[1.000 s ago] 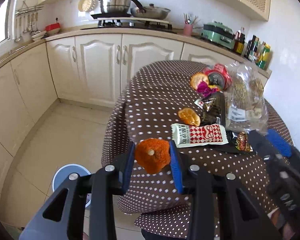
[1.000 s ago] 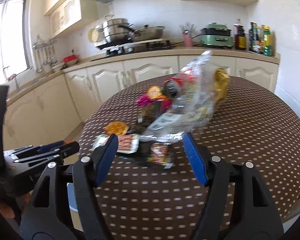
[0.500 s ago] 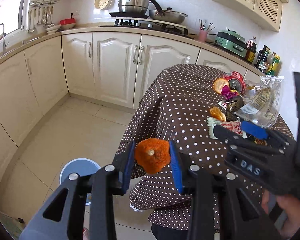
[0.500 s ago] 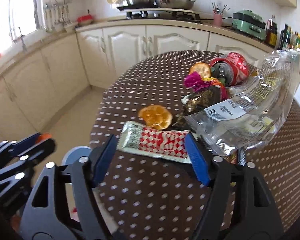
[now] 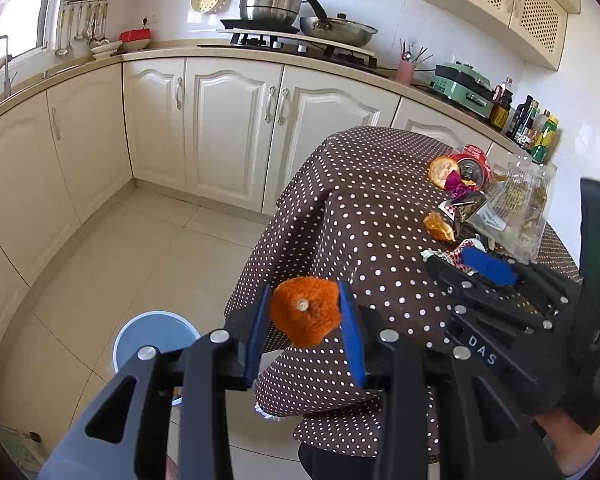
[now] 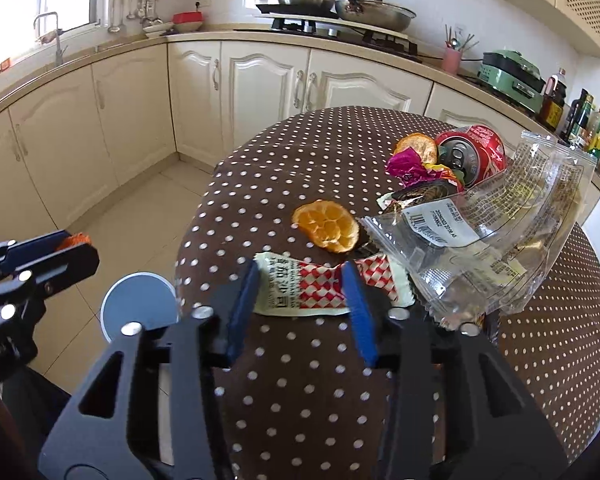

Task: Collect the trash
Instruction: 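Grasp the red-and-white wrapper with the right tool while the left tool holds the orange peel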

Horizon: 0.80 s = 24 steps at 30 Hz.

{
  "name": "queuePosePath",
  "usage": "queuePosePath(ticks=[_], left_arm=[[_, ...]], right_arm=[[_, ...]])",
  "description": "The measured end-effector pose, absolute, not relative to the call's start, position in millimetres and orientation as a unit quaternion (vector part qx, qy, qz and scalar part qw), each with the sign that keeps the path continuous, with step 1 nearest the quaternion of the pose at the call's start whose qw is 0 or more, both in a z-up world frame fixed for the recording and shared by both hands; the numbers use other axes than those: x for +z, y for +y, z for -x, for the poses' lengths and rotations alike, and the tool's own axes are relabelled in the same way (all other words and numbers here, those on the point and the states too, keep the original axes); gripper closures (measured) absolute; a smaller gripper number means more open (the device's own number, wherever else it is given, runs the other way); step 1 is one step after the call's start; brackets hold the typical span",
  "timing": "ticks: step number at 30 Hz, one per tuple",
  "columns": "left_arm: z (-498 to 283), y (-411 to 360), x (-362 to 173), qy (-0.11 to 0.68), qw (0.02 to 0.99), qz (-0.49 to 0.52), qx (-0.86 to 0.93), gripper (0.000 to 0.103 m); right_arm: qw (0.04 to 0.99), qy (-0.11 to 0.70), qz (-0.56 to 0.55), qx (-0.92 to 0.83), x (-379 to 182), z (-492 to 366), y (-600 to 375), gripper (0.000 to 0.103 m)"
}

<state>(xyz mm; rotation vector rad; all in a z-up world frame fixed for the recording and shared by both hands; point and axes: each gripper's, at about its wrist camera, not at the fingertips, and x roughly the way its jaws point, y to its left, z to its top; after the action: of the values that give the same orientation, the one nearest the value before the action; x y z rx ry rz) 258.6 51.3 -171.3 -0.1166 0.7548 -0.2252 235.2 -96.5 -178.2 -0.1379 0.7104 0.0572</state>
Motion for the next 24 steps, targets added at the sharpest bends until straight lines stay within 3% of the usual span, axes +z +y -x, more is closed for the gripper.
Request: queuePosePath(ticks=[5,8,21,23,24], left_arm=[[-253,55,-167,0.361,0.924,0.057,-0.111,0.069],[-252,57,-164,0.359,0.925,0.059,-0.112,0.069],[-249,67,-164,0.356,0.925,0.065,-0.113,0.069],[-250,67,-165,0.356,0.925,0.066,-0.114,0.069],[-250,68,-165,0.357,0.925,0.067,-0.115,0.069]], right_arm=[[0.938,0.342,0.041,0.045,-179,-225,-100,0.083],[0.939,0.339,0.025,0.058,-178,-218,-103,0.099],[0.947,0.316,-0.025,0.050,-164,-198,-110,0.099],[0.950,0.309,-0.039,0.029,-161,-193,-114,0.080],[0.948,0.314,-0.051,0.013,-160,-194,-117,0.041]])
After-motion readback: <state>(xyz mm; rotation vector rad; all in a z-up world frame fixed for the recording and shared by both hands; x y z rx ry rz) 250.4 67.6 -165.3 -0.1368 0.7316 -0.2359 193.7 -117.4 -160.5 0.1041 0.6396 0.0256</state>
